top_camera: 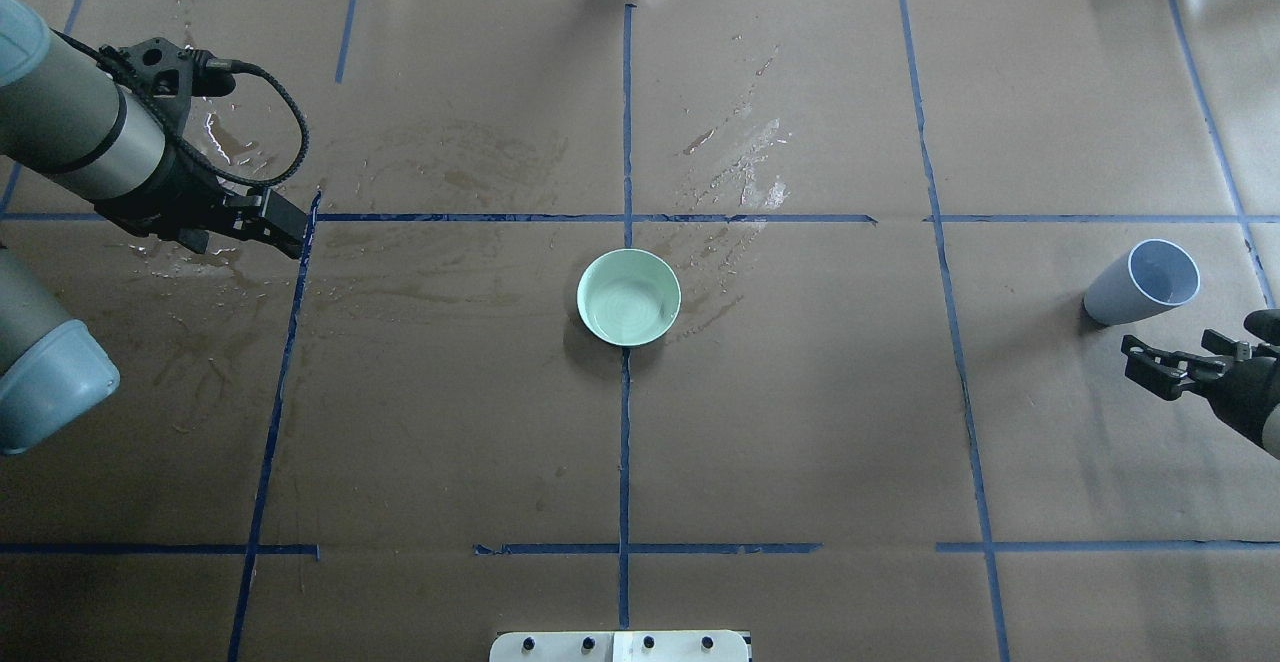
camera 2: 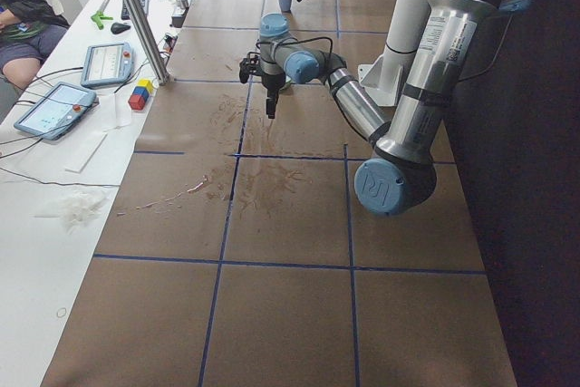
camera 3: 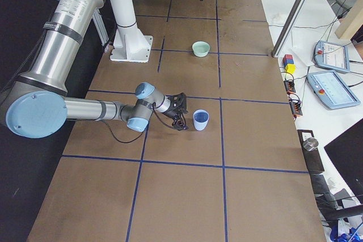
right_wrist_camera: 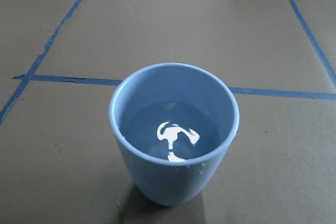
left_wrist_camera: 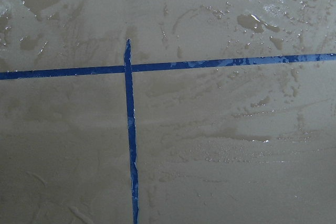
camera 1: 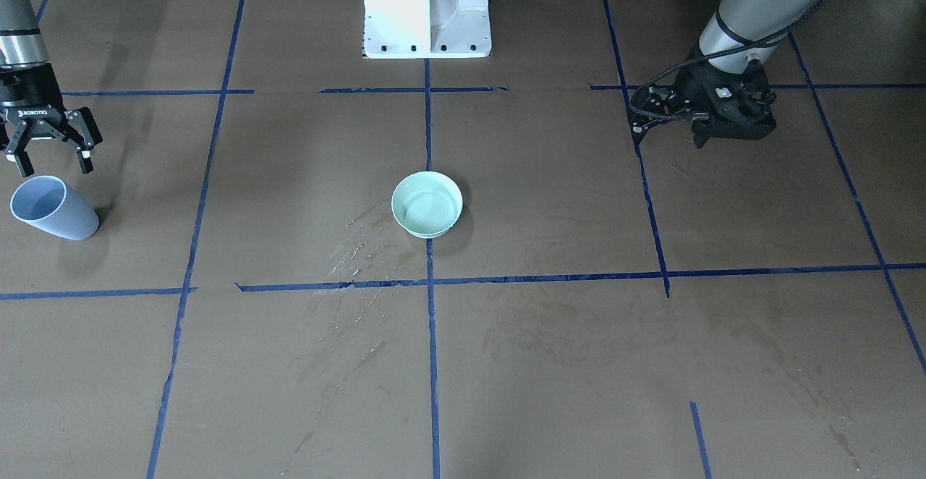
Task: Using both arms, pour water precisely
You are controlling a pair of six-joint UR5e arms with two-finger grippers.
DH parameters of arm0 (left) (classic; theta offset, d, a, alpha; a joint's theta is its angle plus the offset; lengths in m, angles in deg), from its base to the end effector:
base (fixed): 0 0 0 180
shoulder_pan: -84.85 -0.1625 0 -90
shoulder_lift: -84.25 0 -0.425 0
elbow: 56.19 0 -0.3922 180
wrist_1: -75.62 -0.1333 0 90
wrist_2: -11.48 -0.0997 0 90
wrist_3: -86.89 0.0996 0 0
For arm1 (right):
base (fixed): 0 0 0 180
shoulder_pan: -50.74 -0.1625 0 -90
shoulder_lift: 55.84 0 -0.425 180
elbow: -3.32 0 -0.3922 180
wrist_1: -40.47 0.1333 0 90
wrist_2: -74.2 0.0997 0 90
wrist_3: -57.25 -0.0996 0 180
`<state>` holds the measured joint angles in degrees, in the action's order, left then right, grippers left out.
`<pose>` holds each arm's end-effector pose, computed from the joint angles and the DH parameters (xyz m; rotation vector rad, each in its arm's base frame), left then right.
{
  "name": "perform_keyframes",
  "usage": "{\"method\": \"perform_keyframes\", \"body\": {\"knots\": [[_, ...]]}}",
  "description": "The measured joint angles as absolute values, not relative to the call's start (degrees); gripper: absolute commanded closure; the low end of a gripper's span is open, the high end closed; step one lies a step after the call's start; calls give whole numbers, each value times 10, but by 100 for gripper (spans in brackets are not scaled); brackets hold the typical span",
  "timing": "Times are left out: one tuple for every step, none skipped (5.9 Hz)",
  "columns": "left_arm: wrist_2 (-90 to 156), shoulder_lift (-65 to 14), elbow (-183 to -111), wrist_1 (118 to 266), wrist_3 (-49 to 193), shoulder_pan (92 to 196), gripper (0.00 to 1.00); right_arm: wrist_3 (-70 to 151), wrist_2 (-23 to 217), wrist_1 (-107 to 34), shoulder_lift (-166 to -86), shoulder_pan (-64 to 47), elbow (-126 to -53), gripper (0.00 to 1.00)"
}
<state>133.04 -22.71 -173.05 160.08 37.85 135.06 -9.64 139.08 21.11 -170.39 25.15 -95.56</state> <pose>0.2818 -0.4652 0.3023 0.0939 0.8329 0.0321 -0.2237 -0.3018 0.6251 0.7578 -0.6936 0.2496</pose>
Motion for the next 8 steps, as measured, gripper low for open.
{"method": "perform_keyframes", "body": {"knots": [[1330,-227,-1731,1601,378,1350,0,-105,1341,213,-1692,273,-938,0],[1330,-227,-1731,1601,378,1350,0,-108,1300,213,-1679,285,-922,0],[1330,-227,-1732,1601,378,1350,0,-109,1271,214,-1671,291,-913,0],[1330,-227,-1732,1601,378,1350,0,-109,1255,214,-1666,294,-908,0],[1330,-226,-1732,1601,378,1350,0,-109,1245,215,-1659,294,-902,0],[1330,-226,-1732,1601,378,1350,0,-109,1237,215,-1649,295,-893,0],[1330,-226,-1732,1601,378,1350,0,-108,1231,216,-1643,294,-887,0],[1330,-226,-1732,1601,378,1350,0,-106,1227,216,-1640,294,-884,0]]}}
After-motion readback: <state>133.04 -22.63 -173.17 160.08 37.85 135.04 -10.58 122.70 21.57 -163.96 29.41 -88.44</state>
